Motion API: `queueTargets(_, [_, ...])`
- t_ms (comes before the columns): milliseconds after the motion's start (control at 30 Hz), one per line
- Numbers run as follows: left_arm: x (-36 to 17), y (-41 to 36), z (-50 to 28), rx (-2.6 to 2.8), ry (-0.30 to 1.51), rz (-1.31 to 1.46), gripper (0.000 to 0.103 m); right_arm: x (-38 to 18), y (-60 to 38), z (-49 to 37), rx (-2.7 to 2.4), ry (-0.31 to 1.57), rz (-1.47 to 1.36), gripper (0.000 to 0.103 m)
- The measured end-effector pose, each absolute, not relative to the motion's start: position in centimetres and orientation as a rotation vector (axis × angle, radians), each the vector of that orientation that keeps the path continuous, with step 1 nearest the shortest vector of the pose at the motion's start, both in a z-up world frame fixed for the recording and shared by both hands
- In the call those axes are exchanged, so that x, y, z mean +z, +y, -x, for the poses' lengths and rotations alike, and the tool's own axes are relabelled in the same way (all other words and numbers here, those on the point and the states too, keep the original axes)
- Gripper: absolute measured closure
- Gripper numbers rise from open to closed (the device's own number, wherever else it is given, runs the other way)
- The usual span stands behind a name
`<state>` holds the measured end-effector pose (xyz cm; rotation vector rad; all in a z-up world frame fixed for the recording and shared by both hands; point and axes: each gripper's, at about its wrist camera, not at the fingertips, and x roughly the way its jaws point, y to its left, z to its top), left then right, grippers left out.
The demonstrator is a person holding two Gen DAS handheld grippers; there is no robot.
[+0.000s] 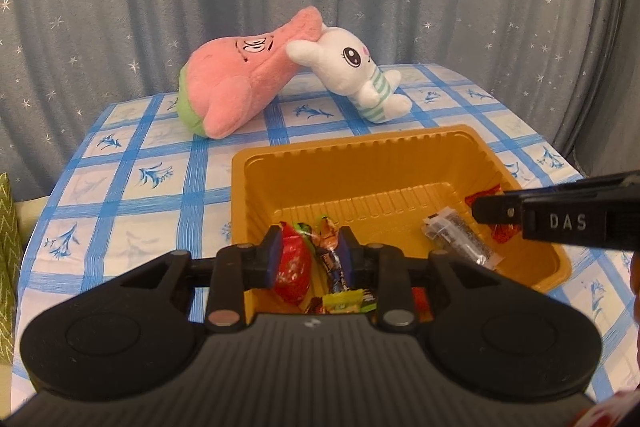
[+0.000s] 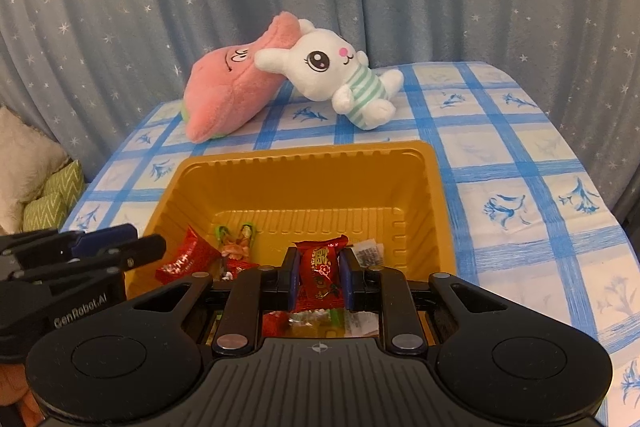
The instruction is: Organize snacks
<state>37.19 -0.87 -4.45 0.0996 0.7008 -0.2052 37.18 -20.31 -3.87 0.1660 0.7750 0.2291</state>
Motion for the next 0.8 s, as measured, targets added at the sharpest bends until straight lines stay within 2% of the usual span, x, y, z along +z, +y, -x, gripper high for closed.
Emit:
queueTargets(67, [-4.6, -0.8, -37.0, -0.201, 0.705, -0.099, 0.071, -3.8, -20.1, -37.3, 0.234, 0.775, -0.17, 0.082])
queueTargets(300, [-5.2, -0.6, -36.8, -0.199, 0.716, -0.101, 0.067, -4.0, -19.7, -37.9, 0.249, 0.775, -0.19, 0.082])
queueTargets(433, [-5.3, -0.4, -36.7, -0.193, 0.719, -0.101, 0.057, -4.0, -20.2, -38.2, 0.285, 0.765, -0.266, 0.081])
queueTargets(500, [-5.4, -0.4, -36.6, -0.19, 0.719, -0.104, 0.052, -3.8, -20.5, -38.1, 0.267, 0.75, -0.272, 0.072])
queueTargets(533, [-5.4, -0.3, -36.5, -0.189, 0.719, -0.104, 0.049, -3.7, -20.7, -38.1, 0.262, 0.743, -0.28, 0.054])
queueTargets(567, [-5.4, -0.3, -36.4, -0.186, 0.719, -0.104, 0.045, -3.6, -20.9, -38.0, 0.261, 0.737, -0.294, 0.044])
queueTargets(800, [-4.9, 0.0, -34.8, -0.162, 0.692, -0.101, 0.019, -3.1, -22.4, -36.8, 0.2, 0.745, -0.293, 0.044])
